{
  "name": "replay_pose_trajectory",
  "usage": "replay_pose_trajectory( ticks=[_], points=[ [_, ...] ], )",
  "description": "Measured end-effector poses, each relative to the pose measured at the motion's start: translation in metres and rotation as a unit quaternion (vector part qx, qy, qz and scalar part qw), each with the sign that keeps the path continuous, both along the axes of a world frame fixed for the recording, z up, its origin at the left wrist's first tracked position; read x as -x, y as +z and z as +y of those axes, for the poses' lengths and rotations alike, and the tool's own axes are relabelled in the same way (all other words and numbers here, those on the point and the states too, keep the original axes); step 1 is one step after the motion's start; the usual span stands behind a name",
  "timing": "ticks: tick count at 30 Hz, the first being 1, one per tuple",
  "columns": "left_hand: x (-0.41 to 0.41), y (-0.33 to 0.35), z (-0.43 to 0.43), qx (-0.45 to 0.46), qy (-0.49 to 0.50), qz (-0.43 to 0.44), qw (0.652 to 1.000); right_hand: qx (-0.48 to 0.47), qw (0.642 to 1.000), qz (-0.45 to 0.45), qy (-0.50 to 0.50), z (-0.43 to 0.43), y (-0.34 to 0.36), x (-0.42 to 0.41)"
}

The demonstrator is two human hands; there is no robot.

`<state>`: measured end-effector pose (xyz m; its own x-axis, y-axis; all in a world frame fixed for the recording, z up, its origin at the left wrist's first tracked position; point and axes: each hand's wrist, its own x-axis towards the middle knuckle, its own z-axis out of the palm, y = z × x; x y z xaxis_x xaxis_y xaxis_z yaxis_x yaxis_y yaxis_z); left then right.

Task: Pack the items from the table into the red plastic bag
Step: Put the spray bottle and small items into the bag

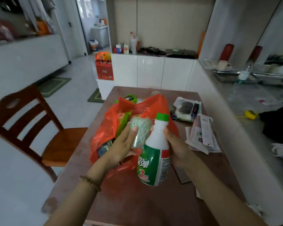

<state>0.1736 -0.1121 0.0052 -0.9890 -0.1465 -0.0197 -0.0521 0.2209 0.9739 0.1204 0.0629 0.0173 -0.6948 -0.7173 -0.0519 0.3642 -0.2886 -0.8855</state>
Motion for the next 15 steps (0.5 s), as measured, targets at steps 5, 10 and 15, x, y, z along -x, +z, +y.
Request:
replay_pose_trajectory(
  ticks=[5,10,15],
  points=[
    [0.014,0.008,-0.047,0.201,0.020,0.057,0.978,0.072,0.996,-0.026,0.047,-0.054,-0.002,0.004],
    [0.034,0.009,-0.086,0.359,0.033,0.141,0.922,0.069,0.995,-0.065,0.009,-0.075,-0.016,0.021],
    [0.051,-0.019,-0.109,0.270,0.170,0.142,0.937,0.040,0.994,-0.089,-0.050,-0.081,-0.035,0.033]
  ],
)
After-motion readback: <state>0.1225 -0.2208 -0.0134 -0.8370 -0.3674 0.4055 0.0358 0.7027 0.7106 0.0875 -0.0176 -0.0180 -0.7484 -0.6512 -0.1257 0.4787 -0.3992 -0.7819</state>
